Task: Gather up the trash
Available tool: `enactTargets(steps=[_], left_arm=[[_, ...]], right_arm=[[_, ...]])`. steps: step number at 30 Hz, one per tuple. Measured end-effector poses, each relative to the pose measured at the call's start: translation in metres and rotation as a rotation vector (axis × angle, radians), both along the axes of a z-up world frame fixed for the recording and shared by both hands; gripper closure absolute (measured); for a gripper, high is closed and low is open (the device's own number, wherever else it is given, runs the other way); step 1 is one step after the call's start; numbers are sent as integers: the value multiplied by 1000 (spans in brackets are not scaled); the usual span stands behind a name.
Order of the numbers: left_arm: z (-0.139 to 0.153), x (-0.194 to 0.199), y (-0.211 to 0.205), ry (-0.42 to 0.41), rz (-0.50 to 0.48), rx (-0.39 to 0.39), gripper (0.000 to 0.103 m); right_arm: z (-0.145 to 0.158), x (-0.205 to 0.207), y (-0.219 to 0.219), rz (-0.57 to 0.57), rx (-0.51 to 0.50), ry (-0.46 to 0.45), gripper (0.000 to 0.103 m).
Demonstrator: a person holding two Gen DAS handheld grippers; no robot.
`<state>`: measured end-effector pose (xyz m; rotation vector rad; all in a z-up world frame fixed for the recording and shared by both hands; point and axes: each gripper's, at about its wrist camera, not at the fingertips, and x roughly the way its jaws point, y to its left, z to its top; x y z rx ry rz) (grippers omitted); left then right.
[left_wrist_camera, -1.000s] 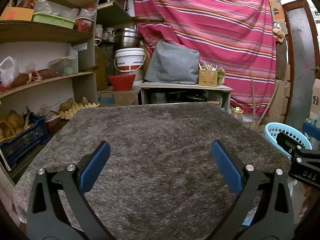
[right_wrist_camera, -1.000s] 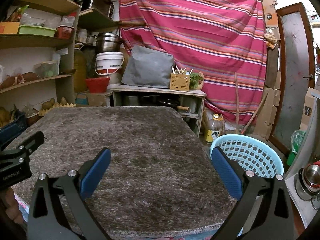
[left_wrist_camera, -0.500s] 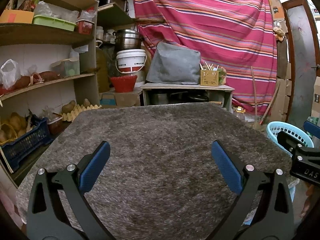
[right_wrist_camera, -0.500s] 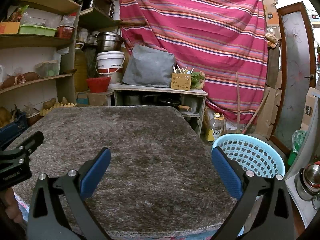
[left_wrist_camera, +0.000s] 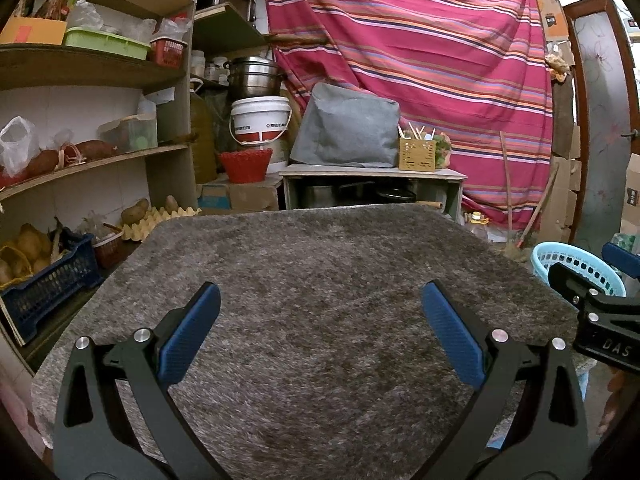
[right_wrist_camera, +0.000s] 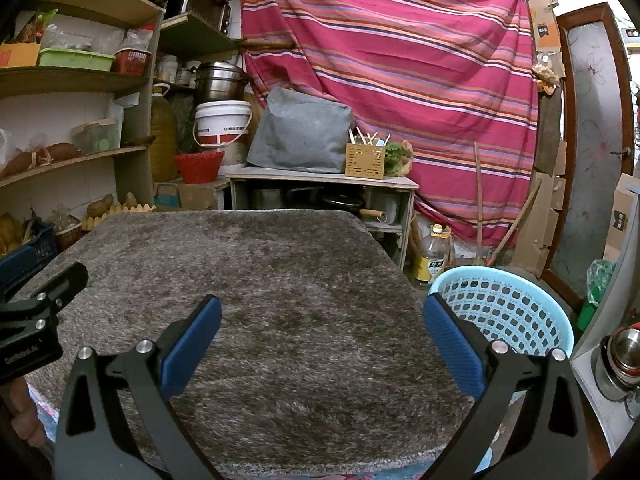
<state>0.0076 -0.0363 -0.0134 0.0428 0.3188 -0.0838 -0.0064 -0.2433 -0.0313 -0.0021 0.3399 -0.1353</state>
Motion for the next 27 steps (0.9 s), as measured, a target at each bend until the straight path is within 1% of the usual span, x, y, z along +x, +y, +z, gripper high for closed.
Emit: enactTargets(steps=[27], left_arm=[[1, 1, 1, 0, 1, -1, 5]], right_arm=[[0, 1, 0, 1, -3, 3, 4]])
